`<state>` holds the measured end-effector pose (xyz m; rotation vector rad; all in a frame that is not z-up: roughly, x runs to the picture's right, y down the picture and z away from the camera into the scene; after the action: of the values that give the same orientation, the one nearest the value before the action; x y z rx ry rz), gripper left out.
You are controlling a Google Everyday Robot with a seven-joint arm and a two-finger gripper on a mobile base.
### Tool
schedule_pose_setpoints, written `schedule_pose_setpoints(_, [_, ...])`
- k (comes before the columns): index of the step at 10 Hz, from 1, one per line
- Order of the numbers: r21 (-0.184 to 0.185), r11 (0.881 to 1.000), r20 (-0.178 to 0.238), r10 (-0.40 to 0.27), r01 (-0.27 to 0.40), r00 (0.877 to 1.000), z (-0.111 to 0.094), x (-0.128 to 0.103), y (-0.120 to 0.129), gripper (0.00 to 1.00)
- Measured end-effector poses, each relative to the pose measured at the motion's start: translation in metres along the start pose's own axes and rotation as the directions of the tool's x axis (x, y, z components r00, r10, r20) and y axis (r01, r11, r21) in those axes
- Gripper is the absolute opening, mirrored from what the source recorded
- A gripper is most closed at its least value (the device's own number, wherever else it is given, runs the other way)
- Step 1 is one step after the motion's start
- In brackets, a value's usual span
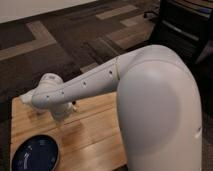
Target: Push the ceramic bowl across the table
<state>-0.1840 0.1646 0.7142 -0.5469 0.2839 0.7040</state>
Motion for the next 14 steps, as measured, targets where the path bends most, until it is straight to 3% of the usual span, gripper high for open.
schedule_pose_setpoints(4, [0.026, 0.999, -0.022, -0.038, 0.039, 0.999, 0.005, -0.008, 0.011, 0.65])
schedule_pose_setpoints(8, [0.002, 0.998, -0.046, -0.061, 0.062, 0.997, 0.019, -0.013, 0.027, 0.65])
schedule_pose_setpoints(10, [-0.024, 0.991, -0.036, -0.135, 0.134, 0.99, 0.015, -0.028, 0.052, 0.65])
schedule_pose_setpoints(11, [-0.037, 0.978, -0.019, -0.204, 0.203, 0.979, 0.007, -0.042, 0.072, 0.65])
schedule_pose_setpoints(14, [-0.065, 0.912, 0.043, -0.403, 0.405, 0.914, -0.022, -0.08, 0.128, 0.65])
